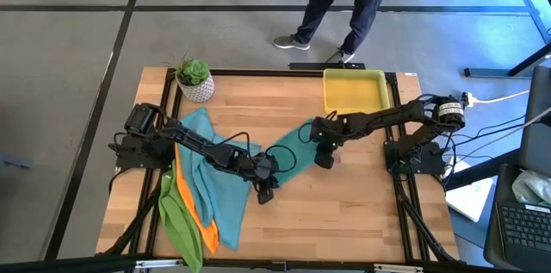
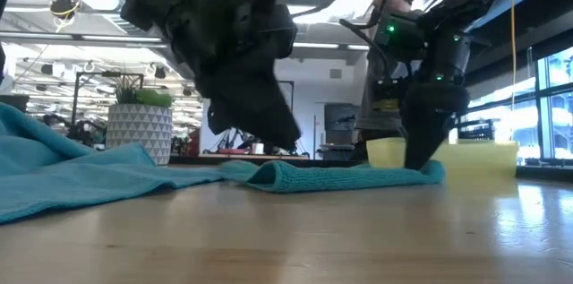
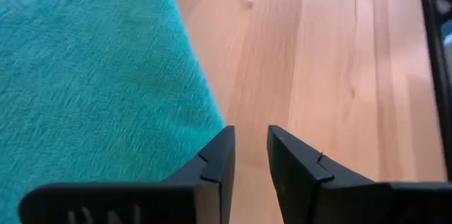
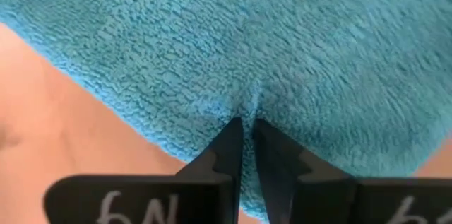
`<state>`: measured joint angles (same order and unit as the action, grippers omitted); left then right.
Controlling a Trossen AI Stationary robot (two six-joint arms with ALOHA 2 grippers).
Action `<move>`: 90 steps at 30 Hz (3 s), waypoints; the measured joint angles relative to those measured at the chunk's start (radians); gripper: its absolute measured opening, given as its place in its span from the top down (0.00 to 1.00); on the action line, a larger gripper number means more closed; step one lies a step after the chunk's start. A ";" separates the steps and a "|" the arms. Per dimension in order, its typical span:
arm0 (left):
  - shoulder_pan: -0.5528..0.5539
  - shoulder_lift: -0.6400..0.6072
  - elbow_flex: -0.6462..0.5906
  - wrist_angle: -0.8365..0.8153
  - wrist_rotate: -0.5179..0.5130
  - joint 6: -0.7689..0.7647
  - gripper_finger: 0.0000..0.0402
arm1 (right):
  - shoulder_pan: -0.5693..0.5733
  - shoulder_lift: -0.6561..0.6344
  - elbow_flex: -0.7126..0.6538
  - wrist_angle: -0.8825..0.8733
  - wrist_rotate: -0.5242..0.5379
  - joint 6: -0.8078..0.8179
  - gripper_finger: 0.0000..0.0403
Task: Fold microfiber towels
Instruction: Fold the right blue microfiber towel
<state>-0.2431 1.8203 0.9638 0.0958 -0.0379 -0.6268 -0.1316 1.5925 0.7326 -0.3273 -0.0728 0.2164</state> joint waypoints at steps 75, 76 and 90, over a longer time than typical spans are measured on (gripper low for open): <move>-0.026 -0.082 0.001 -0.181 -0.144 0.106 1.00 | 0.382 -0.132 0.182 0.146 -0.173 0.140 0.71; -0.013 -0.093 0.004 -0.207 -0.160 0.154 1.00 | 0.394 -0.118 0.182 0.177 -0.148 0.115 0.69; 0.111 -0.263 0.000 -0.575 -0.127 0.394 1.00 | 0.476 0.161 0.243 0.308 0.099 -0.147 0.55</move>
<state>-0.1322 1.5569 0.9638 -0.4789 -0.1647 -0.2325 0.3447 1.7534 0.9761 -0.0190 0.0264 0.0691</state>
